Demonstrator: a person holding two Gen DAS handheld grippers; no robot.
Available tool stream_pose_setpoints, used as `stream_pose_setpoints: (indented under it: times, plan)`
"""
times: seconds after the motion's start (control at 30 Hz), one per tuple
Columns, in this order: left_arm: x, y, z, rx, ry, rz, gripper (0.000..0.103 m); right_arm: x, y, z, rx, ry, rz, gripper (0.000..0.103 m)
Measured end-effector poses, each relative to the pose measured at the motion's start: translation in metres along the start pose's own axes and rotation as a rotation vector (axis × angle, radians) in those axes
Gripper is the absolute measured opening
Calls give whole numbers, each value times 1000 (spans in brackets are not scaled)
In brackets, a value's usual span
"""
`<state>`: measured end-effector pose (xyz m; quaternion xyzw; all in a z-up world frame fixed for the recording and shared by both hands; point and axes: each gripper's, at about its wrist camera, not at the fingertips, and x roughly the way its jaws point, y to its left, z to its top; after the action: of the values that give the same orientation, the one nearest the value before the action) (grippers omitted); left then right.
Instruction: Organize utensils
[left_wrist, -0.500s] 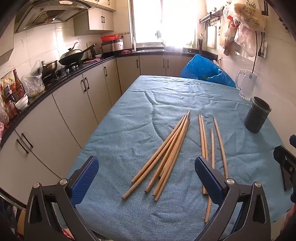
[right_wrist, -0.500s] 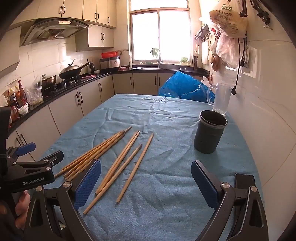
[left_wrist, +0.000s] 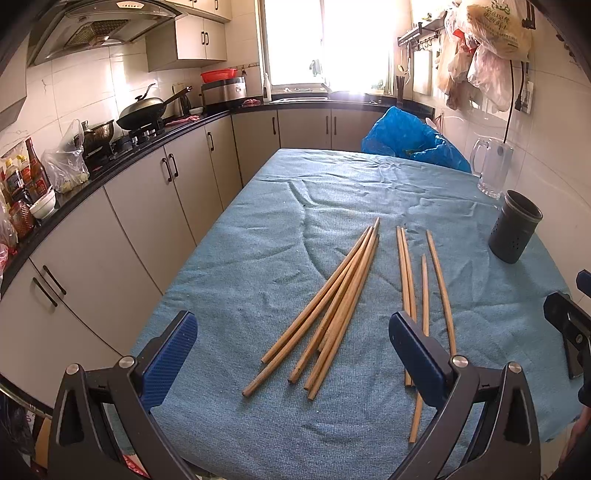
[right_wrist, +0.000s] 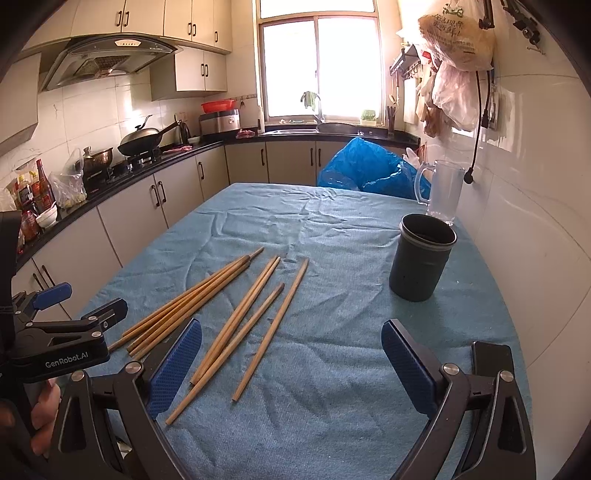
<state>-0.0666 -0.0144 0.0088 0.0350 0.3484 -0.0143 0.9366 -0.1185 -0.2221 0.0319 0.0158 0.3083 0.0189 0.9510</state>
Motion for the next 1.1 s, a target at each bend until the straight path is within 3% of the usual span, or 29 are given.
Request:
stream_pose_setpoints:
  times: [0.73,1.1]
  plan:
    - [-2,1,0,-5,-6,3,103,-2,-3,0,30,40,30,100]
    - [-2,3,-1,-8,6,9,103,2,-1,-2,-12,23,-1,100]
